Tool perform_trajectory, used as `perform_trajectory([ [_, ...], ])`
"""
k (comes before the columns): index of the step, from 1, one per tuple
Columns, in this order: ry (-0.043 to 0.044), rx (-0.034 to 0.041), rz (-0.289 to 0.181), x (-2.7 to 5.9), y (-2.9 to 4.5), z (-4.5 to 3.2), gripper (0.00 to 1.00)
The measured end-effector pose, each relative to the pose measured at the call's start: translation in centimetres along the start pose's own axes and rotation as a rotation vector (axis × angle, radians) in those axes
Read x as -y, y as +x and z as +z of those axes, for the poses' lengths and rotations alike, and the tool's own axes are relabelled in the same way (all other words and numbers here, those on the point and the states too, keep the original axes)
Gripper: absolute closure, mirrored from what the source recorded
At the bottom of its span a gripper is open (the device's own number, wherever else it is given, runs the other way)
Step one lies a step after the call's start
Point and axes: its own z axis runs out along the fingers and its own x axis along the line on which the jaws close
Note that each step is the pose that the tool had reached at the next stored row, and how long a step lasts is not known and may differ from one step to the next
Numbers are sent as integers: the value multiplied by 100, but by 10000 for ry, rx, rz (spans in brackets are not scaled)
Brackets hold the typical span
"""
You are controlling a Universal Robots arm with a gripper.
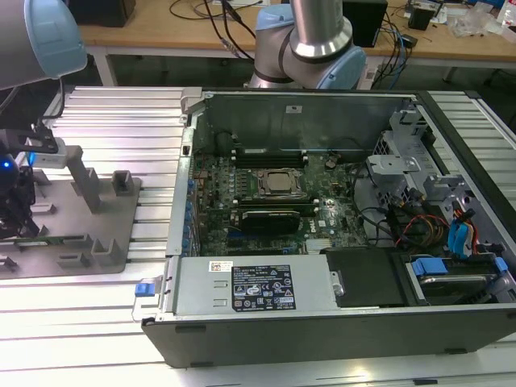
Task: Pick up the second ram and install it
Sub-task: 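Pick up the second ram and move it above second insertion slot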
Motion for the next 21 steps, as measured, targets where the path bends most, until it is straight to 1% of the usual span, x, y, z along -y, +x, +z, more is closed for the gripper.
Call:
perform_trajectory([
  [1, 0, 0, 1, 0, 0, 0, 86],
  [2, 0, 0, 0, 0, 0, 0, 86],
  [3, 0, 0, 1, 0, 0, 0, 80],
  [4, 0, 0, 0, 0, 0, 0, 80],
  [6, 3, 2, -2, -2, 0, 6, 66],
  [10, 48, -2, -61, -36, 1, 67, 66],
  [12, 68, -10, -227, -43, 3, 151, 66],
  [14, 74, -16, -358, -48, 1, 166, 66],
  [20, 86, -18, -382, -59, -9, 179, 66],
  [21, 85, -18, -382, -59, -10, 179, 67],
])
